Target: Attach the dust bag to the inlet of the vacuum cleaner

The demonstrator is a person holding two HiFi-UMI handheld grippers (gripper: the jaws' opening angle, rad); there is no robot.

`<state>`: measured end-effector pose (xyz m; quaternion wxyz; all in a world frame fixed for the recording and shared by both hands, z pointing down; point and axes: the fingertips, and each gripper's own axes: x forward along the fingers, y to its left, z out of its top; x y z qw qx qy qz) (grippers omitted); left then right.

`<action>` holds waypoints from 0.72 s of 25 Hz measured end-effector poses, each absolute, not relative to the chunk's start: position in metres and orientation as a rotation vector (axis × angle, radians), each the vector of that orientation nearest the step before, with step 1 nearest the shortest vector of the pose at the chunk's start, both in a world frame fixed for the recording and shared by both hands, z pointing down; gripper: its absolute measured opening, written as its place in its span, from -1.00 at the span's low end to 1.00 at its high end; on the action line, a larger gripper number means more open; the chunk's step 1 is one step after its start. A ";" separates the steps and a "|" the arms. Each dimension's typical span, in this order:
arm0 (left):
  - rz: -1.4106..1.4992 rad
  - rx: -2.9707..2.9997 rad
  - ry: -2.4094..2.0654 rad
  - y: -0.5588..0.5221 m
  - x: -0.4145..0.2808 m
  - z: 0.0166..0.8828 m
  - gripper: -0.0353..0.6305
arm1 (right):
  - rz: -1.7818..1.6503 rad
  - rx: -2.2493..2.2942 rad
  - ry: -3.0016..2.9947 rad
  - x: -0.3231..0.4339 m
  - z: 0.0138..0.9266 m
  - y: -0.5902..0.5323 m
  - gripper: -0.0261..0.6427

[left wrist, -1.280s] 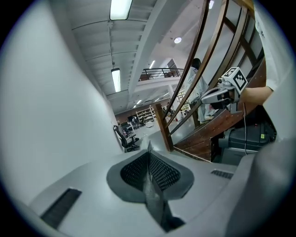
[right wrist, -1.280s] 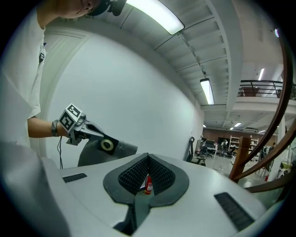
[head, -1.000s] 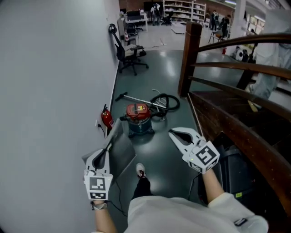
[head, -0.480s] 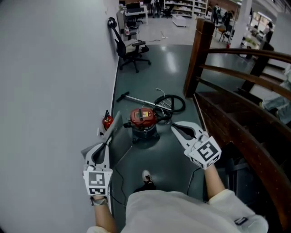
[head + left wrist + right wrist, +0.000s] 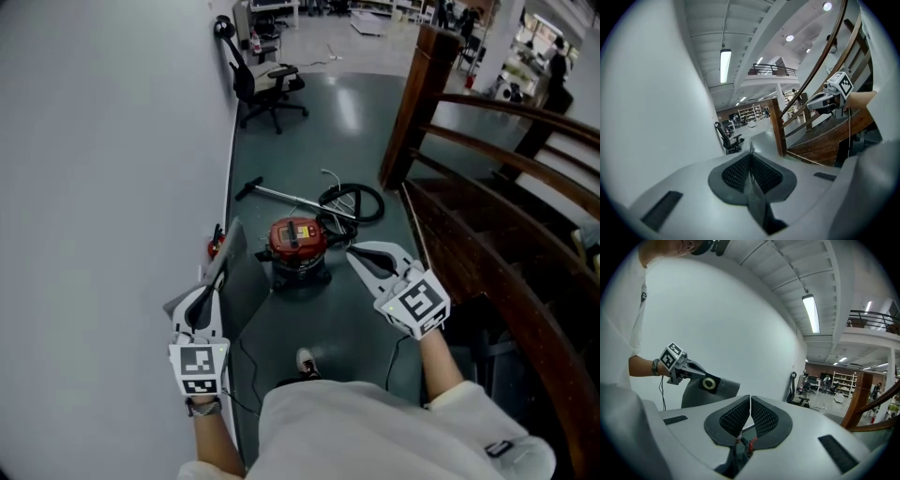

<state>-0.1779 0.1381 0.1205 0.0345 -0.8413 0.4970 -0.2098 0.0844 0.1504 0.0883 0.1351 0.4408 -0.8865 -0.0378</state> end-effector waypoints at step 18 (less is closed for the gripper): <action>-0.781 -2.565 1.617 0.020 -0.206 0.178 -0.83 | 0.020 1.244 -2.529 0.063 0.136 0.022 -0.83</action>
